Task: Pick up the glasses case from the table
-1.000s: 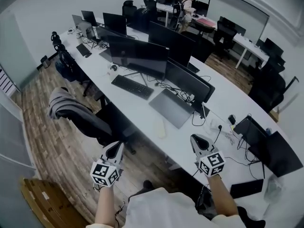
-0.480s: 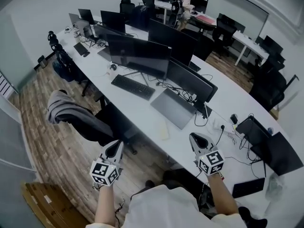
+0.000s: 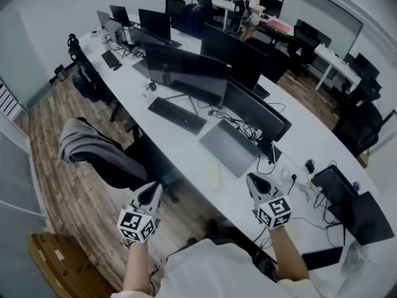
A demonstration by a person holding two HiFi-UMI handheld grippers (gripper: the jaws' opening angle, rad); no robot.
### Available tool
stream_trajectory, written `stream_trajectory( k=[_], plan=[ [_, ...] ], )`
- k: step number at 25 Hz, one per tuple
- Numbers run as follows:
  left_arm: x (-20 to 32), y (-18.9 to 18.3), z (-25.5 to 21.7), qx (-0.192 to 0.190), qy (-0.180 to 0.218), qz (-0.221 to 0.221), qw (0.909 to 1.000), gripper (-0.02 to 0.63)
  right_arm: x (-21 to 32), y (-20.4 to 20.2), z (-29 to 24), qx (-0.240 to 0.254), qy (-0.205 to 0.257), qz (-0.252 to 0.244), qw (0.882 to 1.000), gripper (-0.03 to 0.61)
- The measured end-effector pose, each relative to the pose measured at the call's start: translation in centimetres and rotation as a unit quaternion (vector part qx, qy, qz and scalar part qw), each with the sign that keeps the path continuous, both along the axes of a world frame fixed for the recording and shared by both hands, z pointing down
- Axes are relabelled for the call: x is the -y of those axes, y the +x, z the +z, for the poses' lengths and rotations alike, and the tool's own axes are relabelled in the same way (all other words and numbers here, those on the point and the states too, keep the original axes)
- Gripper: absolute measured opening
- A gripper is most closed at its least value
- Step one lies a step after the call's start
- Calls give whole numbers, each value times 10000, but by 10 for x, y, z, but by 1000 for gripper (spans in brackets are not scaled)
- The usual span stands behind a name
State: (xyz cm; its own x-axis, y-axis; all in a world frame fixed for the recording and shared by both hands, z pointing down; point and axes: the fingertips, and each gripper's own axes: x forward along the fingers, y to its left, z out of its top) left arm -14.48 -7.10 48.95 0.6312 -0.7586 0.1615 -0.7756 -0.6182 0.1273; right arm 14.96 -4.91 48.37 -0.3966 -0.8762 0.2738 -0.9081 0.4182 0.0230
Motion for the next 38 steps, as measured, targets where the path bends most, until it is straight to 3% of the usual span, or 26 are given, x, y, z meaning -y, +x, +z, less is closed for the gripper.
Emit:
stream_trajectory(
  k=[21, 30, 38],
  plan=[
    [73, 71, 4, 83, -64, -275, 9996, 18, 96, 60, 23, 79, -237, -528, 9983, 21],
    [102, 75, -1, 207, -1, -199, 9996, 17, 113, 67, 31, 173, -289, -355, 9988, 20],
    [133, 59, -6, 287, 95, 180, 9994, 18, 131, 52, 16, 164, -121, 43, 9998, 21]
  ],
)
